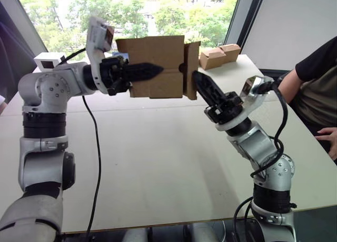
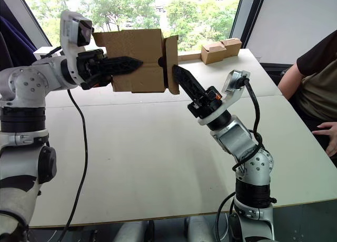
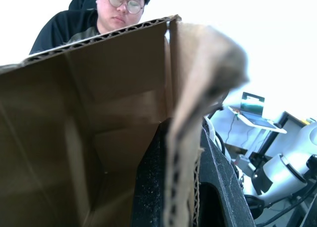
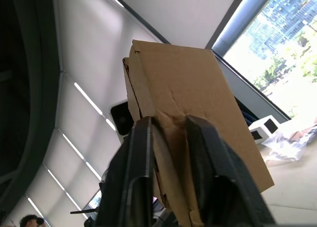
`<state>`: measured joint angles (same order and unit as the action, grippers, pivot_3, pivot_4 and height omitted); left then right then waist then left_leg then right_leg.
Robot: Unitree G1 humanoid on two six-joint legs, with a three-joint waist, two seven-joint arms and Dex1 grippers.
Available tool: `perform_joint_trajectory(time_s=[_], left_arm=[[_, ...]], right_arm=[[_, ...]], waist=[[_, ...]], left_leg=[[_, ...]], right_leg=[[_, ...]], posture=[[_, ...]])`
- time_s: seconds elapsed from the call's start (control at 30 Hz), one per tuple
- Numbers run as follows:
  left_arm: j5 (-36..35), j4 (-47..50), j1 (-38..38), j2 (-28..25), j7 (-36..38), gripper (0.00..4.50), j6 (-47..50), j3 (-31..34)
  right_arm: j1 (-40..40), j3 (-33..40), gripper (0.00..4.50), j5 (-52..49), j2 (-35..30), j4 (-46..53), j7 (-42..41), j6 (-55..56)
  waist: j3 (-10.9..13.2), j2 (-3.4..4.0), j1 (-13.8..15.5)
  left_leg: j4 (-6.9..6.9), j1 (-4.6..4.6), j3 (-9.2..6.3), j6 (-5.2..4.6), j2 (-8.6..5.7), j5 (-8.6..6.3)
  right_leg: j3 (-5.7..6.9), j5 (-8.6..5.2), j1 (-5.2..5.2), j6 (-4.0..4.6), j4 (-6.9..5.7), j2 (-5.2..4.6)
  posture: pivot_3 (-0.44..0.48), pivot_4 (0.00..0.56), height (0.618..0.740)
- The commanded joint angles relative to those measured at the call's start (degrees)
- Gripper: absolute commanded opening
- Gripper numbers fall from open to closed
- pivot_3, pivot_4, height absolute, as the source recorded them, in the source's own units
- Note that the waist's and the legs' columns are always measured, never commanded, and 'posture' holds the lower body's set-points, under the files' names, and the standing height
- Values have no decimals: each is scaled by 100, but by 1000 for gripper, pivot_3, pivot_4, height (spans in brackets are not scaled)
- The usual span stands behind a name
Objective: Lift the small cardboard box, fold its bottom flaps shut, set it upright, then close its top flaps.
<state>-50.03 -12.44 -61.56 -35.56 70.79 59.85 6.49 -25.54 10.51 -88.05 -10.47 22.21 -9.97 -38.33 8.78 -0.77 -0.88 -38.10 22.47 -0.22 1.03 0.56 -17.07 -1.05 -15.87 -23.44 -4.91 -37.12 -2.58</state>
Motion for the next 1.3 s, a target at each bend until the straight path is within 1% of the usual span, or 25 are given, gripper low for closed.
perform_joint_trajectory(time_s=[0.03, 0.73, 1.17, 1.3], left_arm=[[-137, 90, -152, -14, 19, 0, 4, 174], [-170, 265, 49, 166, -103, 0, -60, 170], [-48, 155, 27, 165, -87, 0, -160, 173], [27, 117, 1, 174, -102, 0, -211, 168]], right_arm=[[-41, -18, 640, -87, 74, 195, 79, 135], [-180, -267, 640, 477, 294, 98, 376, 490], [-183, -336, 640, 713, 303, 92, 352, 473], [-225, -368, 640, 1005, 248, 45, 373, 497]], waist=[[0, 0, -1], [0, 0, -4], [0, 1, -6], [0, 1, -8]], left_leg=[[0, 0, 0, 0, 0, 0], [0, 0, 0, 0, 0, 0], [0, 0, 0, 0, 0, 0], [0, 0, 0, 0, 0, 0]], right_leg=[[0, 0, 0, 0, 0, 0], [0, 0, 0, 0, 0, 1], [0, 0, 0, 0, 0, 1], [0, 0, 0, 0, 0, 1]], posture=[[0, 150, 740], [0, 150, 740], [0, 150, 740], [0, 150, 740]])
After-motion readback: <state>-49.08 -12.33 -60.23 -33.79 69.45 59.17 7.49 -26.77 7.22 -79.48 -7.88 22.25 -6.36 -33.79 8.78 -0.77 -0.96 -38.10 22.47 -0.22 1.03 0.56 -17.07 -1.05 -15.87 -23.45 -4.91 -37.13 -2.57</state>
